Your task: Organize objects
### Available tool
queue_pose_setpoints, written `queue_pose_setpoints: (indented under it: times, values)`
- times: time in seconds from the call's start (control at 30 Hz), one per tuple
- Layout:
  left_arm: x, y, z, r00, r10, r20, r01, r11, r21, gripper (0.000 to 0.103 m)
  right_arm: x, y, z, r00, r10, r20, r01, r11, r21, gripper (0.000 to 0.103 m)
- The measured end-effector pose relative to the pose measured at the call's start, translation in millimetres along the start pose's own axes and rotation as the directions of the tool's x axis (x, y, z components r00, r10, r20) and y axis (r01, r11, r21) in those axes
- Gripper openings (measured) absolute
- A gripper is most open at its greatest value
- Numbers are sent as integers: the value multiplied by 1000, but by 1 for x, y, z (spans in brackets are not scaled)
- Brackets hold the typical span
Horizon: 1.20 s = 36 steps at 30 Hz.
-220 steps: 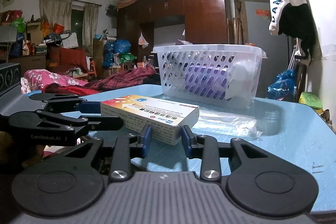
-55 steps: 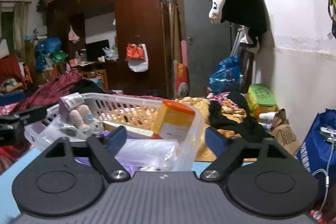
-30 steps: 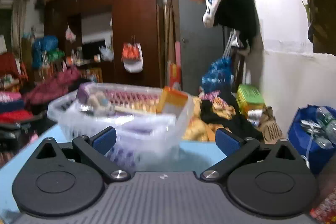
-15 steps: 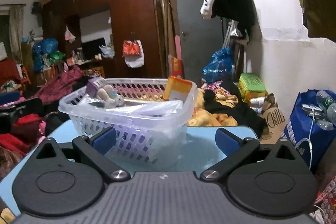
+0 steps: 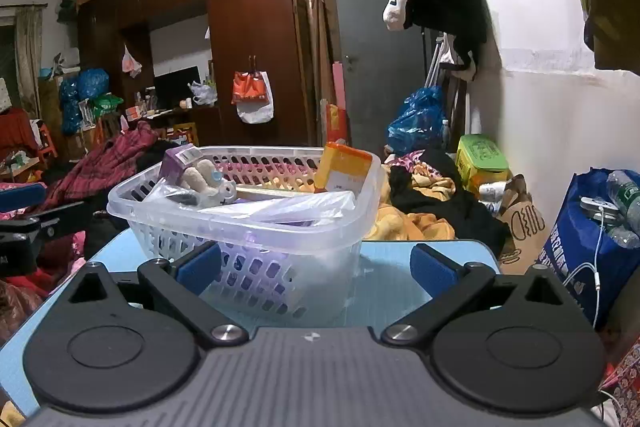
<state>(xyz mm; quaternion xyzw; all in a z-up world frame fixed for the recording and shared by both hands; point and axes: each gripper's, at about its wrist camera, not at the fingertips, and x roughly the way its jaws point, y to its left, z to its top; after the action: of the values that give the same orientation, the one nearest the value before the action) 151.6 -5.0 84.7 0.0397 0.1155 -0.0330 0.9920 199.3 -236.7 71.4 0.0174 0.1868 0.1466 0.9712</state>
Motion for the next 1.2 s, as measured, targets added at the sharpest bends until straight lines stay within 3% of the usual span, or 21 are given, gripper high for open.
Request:
queue_pose_setpoints:
  times: [0.43,0.57,0.8,0.93,1.2]
  values:
    - [-10,-1,-6,1000,-5,-6,5,1000,-16,101,-11,5,-2,1000,7,6,-7,1000,-7,103]
    - [-34,0,-15,1000,0,17,1,1000,-30,101,-27,6,-10,1000,-11,-4,11,1000,-11,103]
    - [-89,5,-40,996,-26,81,34,996,-88,101,-86,3,-49,996,-35,78,31,999,43,103]
    - [-92,-2,-44,997,-37,66,41,998,-52,101,-86,6,-60,999,-10,53,9,1000,8,103]
    - [-89,-6,-43,997,-52,52,55,997,-55,101,-87,15,-55,996,-4,91,6,1000,-25,103]
